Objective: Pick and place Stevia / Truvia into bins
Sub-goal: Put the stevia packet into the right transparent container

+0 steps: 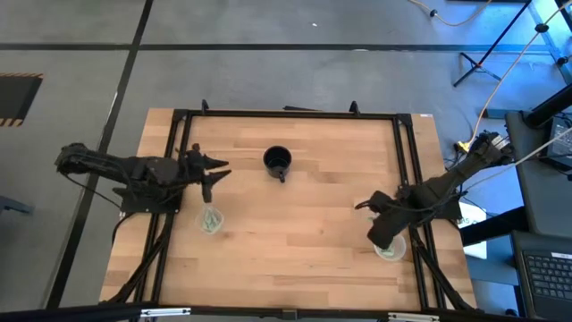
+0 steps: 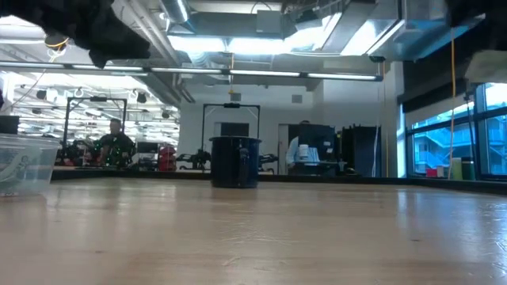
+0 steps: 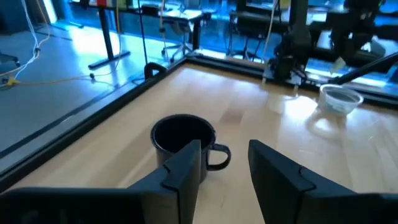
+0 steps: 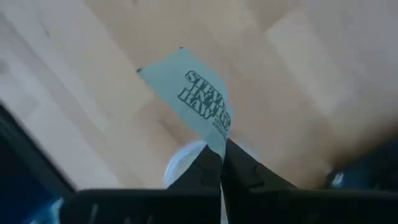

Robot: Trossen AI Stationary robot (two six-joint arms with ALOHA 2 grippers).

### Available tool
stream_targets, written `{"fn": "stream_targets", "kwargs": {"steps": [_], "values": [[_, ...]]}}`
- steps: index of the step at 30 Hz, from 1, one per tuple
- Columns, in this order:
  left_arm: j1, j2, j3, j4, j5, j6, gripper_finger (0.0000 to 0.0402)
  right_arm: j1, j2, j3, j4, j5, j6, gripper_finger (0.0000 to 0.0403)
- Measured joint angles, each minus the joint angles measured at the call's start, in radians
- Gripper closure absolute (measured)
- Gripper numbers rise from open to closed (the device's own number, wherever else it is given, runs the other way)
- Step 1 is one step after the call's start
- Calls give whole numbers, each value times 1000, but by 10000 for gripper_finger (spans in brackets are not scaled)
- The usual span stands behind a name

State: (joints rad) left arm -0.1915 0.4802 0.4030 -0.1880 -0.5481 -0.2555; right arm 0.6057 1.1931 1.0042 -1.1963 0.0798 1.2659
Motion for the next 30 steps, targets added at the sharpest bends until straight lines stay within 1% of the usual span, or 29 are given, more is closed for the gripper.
{"fn": "stream_targets", "kwargs": {"steps": [6,10,13,17,20,27,30], "values": [[55,-163,-87,5,50,33,272,76,20,-74,-34,-133,204,403],[86,-239,-128,6,69,30,272,131,24,-125,9,-224,285,403],[104,-271,-161,4,105,25,272,171,24,-130,46,-231,324,403],[123,-295,-211,5,106,7,272,213,24,-131,88,-225,370,403],[138,-310,-253,9,105,-3,272,236,27,-131,87,-221,414,403],[172,-329,-314,45,108,-14,272,257,53,-132,109,-196,485,403],[181,-328,-329,43,113,-12,272,256,80,-132,113,-195,487,403]]}}
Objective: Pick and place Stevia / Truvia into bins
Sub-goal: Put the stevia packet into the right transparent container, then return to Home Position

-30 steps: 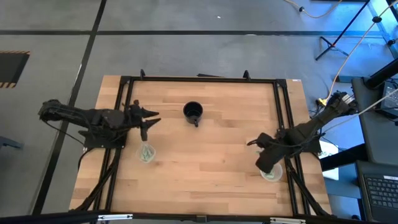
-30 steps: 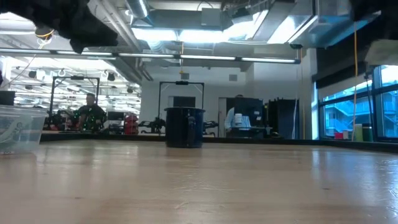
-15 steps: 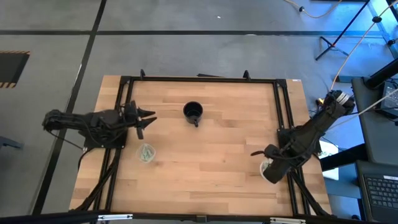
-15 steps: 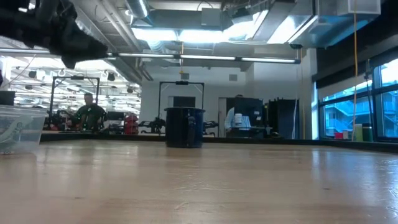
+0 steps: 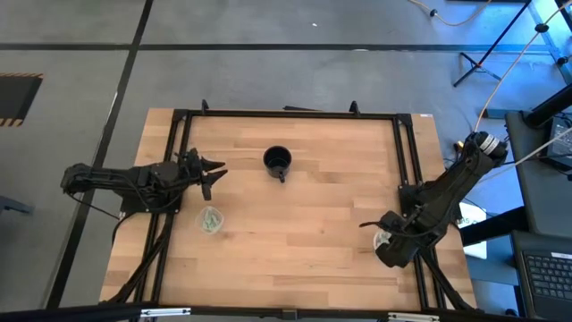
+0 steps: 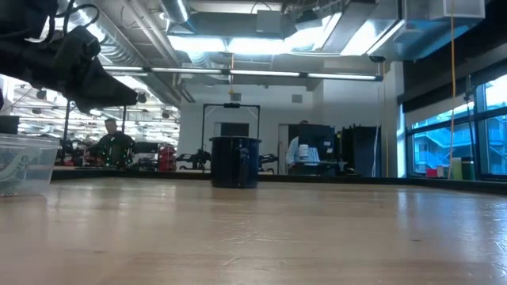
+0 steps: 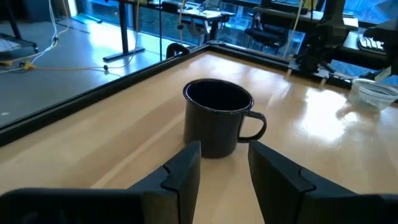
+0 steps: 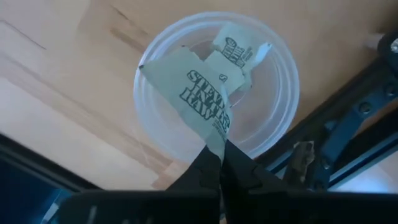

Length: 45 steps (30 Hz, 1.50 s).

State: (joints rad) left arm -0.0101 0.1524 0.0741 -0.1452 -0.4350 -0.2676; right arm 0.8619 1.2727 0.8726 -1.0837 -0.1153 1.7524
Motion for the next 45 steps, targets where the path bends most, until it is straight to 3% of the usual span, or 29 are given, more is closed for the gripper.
{"fn": "stream_targets", "kwargs": {"steps": [21,30,35,39,45], "values": [[6,0,-3,0,-18,19,272,-1,212,0,99,-42,17,400],[6,0,-3,0,-16,18,272,-2,211,0,64,-42,16,339],[6,0,-3,0,-16,16,272,-2,206,75,-121,-45,19,293],[6,0,-3,0,-16,17,272,-3,175,183,-301,93,-3,282],[6,0,-3,0,-16,-57,272,-74,50,216,-303,476,-268,280]]}}
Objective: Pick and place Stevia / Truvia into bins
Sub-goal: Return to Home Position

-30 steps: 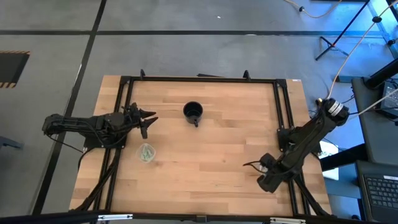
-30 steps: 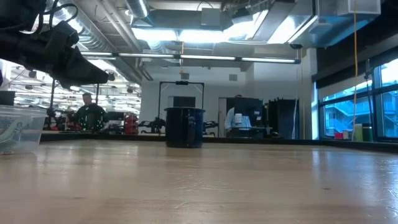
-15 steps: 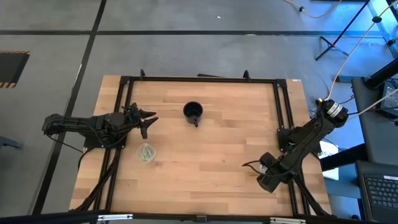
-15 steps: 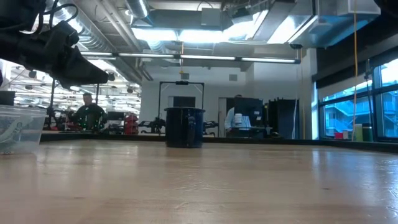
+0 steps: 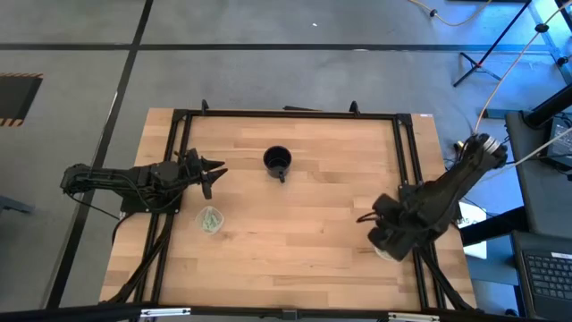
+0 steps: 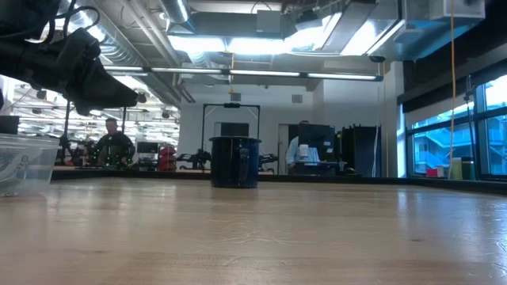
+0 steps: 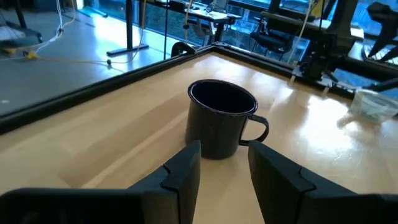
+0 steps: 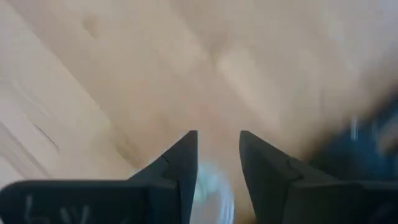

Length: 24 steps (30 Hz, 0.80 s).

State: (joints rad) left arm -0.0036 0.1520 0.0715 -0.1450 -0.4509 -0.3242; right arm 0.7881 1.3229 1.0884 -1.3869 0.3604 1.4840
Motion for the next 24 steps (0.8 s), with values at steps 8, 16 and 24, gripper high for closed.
{"fn": "stream_targets", "kwargs": {"steps": [8,16,24], "values": [[0,0,0,58,0,-13,272,-217,-305,-68,296,173,-534,280],[0,0,0,106,1,-6,272,-426,-575,-268,820,117,-1140,280],[0,0,0,127,5,-5,272,-533,-821,-434,855,119,-1201,280]]}}
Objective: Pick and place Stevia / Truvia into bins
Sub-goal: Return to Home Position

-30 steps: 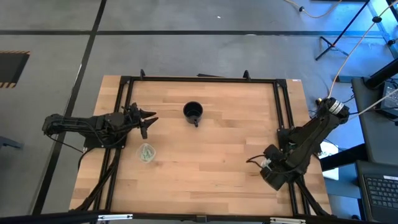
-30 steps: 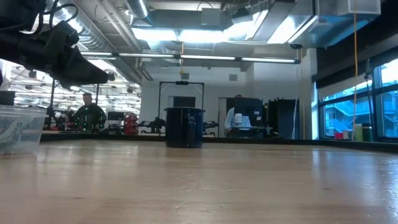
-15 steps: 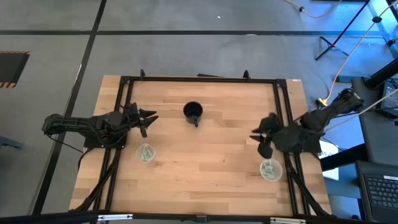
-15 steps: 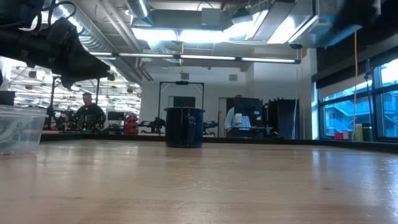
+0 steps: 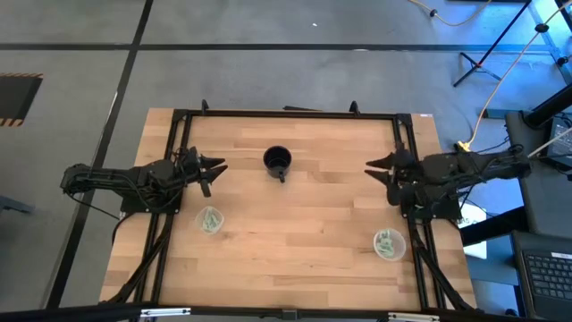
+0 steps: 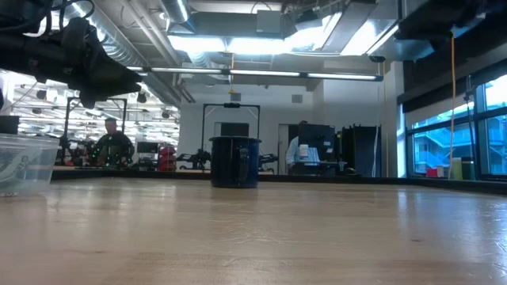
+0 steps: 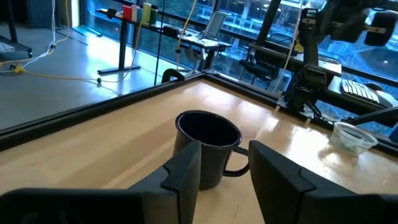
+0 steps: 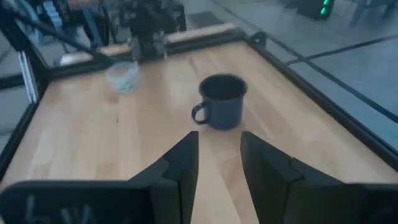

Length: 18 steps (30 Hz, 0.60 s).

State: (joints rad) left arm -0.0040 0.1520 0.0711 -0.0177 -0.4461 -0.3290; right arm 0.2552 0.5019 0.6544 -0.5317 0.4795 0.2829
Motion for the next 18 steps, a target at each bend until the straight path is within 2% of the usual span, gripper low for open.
{"fn": "stream_targets", "kwargs": {"steps": [10,18], "values": [[0,-9,0,16,2,2,272,-10,-279,-108,-27,-3,-31,280],[0,-57,1,37,4,37,272,-10,-432,-123,-83,-2,-44,280]]}}
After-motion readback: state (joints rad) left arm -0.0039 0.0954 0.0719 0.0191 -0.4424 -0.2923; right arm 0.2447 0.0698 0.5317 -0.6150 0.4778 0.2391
